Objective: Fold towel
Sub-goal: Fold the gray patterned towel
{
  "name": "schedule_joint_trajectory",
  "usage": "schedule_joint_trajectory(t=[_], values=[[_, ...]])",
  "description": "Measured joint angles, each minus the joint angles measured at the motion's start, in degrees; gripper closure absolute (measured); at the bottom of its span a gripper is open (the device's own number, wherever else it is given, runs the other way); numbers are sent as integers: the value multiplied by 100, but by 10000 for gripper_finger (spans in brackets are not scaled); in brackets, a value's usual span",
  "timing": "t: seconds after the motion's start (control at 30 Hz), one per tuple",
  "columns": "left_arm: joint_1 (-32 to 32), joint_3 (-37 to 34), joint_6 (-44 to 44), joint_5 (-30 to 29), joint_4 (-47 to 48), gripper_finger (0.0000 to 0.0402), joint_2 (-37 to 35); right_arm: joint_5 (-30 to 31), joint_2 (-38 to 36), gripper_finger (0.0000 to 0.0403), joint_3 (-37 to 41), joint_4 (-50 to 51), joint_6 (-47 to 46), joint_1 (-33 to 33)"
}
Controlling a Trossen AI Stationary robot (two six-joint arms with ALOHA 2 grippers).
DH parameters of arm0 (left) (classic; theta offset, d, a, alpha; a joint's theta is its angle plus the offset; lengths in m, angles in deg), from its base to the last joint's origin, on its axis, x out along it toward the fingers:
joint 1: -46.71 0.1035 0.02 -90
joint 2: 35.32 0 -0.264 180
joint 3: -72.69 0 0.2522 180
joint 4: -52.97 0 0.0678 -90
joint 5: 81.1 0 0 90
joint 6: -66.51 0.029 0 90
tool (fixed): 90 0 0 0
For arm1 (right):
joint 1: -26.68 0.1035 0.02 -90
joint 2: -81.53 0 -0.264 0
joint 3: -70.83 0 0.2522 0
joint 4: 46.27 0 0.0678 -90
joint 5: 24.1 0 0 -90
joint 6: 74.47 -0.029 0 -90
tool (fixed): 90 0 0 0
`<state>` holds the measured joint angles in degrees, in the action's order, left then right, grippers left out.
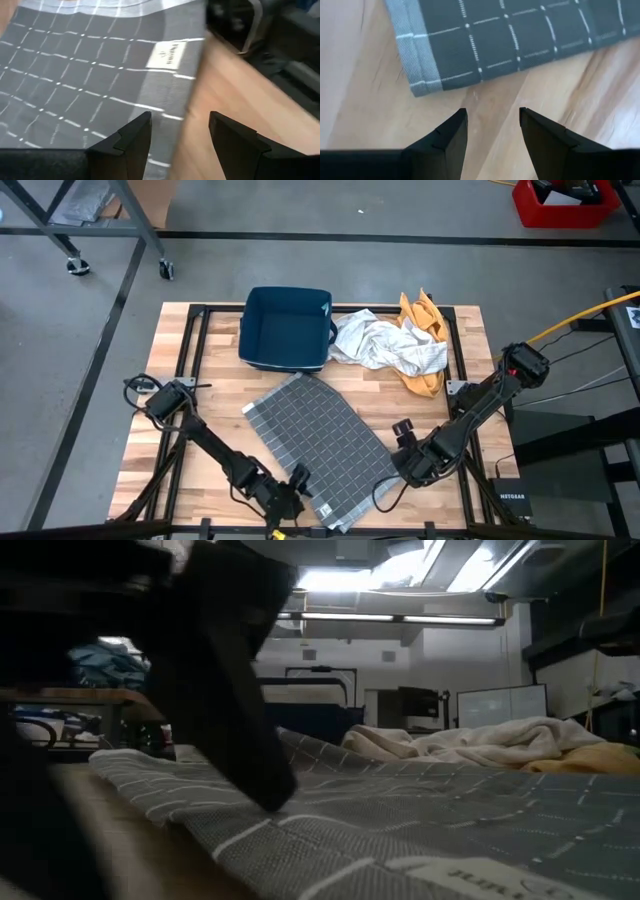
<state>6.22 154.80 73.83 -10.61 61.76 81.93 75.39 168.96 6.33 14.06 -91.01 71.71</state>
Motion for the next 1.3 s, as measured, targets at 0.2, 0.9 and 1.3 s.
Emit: schedule_joint_trajectory(t=[0.2,0.9,1.3], values=[[103,0,15,2,-22,211,2,0,256,217,0,-100,581,0],[339,11,-459,-24,-157,216,242,488,874,217,4,-703,1272,0],[369,2,-631,-89,-529,280,319,491,876,224,4,-1291,1255,-2]])
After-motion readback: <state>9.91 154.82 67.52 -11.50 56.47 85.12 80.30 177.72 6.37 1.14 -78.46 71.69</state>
